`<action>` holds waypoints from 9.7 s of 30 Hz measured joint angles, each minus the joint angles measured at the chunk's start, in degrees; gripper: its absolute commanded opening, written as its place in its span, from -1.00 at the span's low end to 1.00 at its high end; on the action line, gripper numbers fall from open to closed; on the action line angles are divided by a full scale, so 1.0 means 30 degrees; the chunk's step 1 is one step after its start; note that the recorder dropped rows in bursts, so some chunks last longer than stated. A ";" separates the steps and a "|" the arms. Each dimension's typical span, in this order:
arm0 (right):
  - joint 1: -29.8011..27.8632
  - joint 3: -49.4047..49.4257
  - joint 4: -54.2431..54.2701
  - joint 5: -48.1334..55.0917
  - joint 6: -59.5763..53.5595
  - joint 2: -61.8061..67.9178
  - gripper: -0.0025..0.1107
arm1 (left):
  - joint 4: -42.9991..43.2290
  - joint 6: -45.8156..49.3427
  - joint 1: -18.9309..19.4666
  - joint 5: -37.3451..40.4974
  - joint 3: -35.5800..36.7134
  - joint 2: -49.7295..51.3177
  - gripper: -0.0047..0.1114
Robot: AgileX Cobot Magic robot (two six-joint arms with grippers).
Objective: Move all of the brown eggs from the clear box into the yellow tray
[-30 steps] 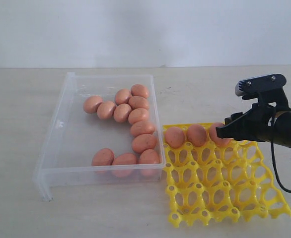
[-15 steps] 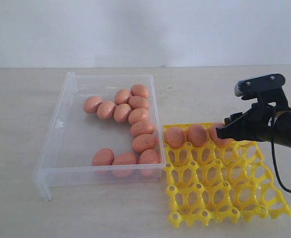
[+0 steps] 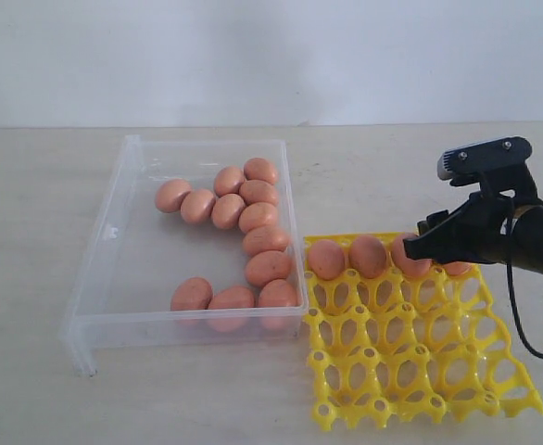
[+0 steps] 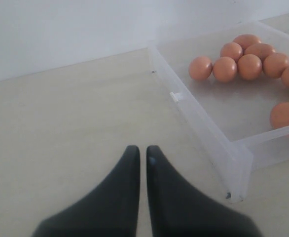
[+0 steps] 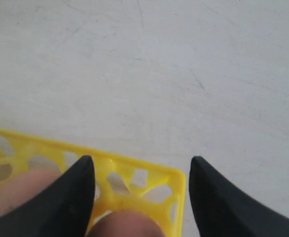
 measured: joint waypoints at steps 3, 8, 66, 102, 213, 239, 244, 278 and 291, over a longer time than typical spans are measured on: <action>0.0000 0.0000 -0.0039 -0.0752 0.0000 -0.1540 -0.03 | 0.0000 0.0000 0.0000 0.0000 0.0000 0.0000 -0.85; 0.0211 0.0033 -0.0080 -0.1265 0.2649 -0.4534 -0.32 | 0.0000 0.0000 0.0000 0.0000 0.0000 0.0000 -0.85; 1.1773 -2.0168 -1.1545 1.1378 1.0437 1.0363 0.12 | 0.0000 0.0000 0.0000 0.0000 0.0000 0.0000 -0.85; 0.9844 -2.0214 -0.8522 1.3004 2.0699 0.8804 -0.02 | 0.0000 0.0000 0.0000 0.0000 0.0000 0.0000 -0.85; 0.9487 -2.0277 0.2983 2.0021 0.2058 0.9113 0.04 | 0.0000 0.0000 0.0000 0.0000 0.0000 0.0000 -0.85; 0.9487 -2.0347 0.3011 1.7627 0.0973 0.9522 -0.96 | 0.0000 0.0000 0.0000 0.0000 0.0000 0.0000 -0.85; 0.9487 -2.0347 0.3011 1.7627 0.0973 0.9522 -0.96 | 0.0000 0.0000 0.0000 0.0000 0.0000 0.0000 -0.85; 0.9487 -2.0281 0.2377 1.8766 -0.2534 0.7748 -0.05 | 0.0000 0.0000 0.0000 0.0000 0.0000 0.0000 -0.85; 0.9487 -2.0281 0.1103 1.3679 0.1582 0.8398 -0.05 | 0.0000 0.0000 0.0000 0.0000 0.0000 0.0000 -0.85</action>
